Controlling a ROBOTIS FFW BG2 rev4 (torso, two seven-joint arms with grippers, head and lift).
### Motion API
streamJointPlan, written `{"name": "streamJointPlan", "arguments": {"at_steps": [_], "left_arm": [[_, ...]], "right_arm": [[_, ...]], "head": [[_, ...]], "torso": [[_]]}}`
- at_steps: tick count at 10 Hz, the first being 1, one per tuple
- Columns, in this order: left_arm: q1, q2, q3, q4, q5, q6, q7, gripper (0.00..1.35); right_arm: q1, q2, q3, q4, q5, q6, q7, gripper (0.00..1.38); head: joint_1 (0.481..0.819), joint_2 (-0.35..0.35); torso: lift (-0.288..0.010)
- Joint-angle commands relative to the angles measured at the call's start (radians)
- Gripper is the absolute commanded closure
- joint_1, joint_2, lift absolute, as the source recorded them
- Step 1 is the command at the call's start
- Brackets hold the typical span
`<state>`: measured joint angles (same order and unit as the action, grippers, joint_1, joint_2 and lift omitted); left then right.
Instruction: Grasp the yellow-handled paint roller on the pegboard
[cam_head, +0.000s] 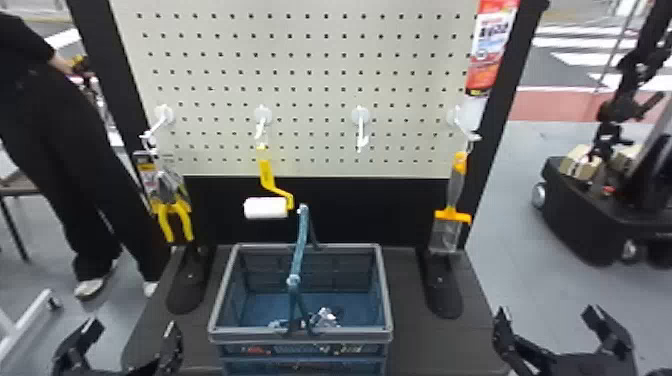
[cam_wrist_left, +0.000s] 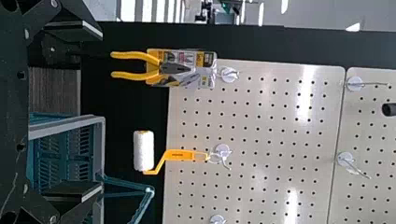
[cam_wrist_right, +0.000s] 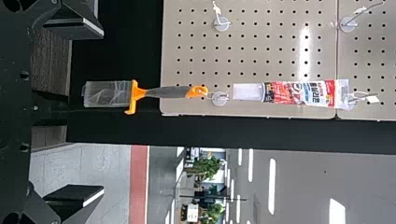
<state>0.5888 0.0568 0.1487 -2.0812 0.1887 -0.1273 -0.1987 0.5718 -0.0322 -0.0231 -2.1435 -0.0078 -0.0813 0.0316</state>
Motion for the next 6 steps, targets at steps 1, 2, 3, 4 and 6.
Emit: {"name": "streamJointPlan", "arguments": {"at_steps": [1,2,3,4,6], "left_arm": [[-0.096,0.001,0.041,0.099,0.005,0.009,-0.076,0.17],[-0.167,0.008,0.069,0.173,0.006,0.017,-0.149,0.17],[-0.249,0.024,0.084,0.259,0.011,0.017,-0.215,0.17],[-0.318,0.051,0.083,0.328,0.025,0.012,-0.263,0.17],[-0.446,0.101,0.066,0.399,0.031,0.054,-0.357,0.16]], "right_arm": [[-0.002,0.0,0.0,-0.003,-0.001,0.0,0.007,0.13],[-0.004,0.0,0.0,-0.008,-0.001,0.0,0.013,0.12],[-0.006,0.0,0.0,-0.01,-0.003,0.0,0.017,0.13],[-0.013,0.0,0.0,-0.015,-0.003,0.0,0.022,0.13],[-0.021,0.002,0.002,-0.023,-0.003,-0.002,0.03,0.12]], "head": [[0.549,0.0],[0.549,0.0],[0.549,0.0],[0.549,0.0],[0.549,0.0]], "torso": [[-0.1],[-0.1],[-0.1],[-0.1],[-0.1]]}}
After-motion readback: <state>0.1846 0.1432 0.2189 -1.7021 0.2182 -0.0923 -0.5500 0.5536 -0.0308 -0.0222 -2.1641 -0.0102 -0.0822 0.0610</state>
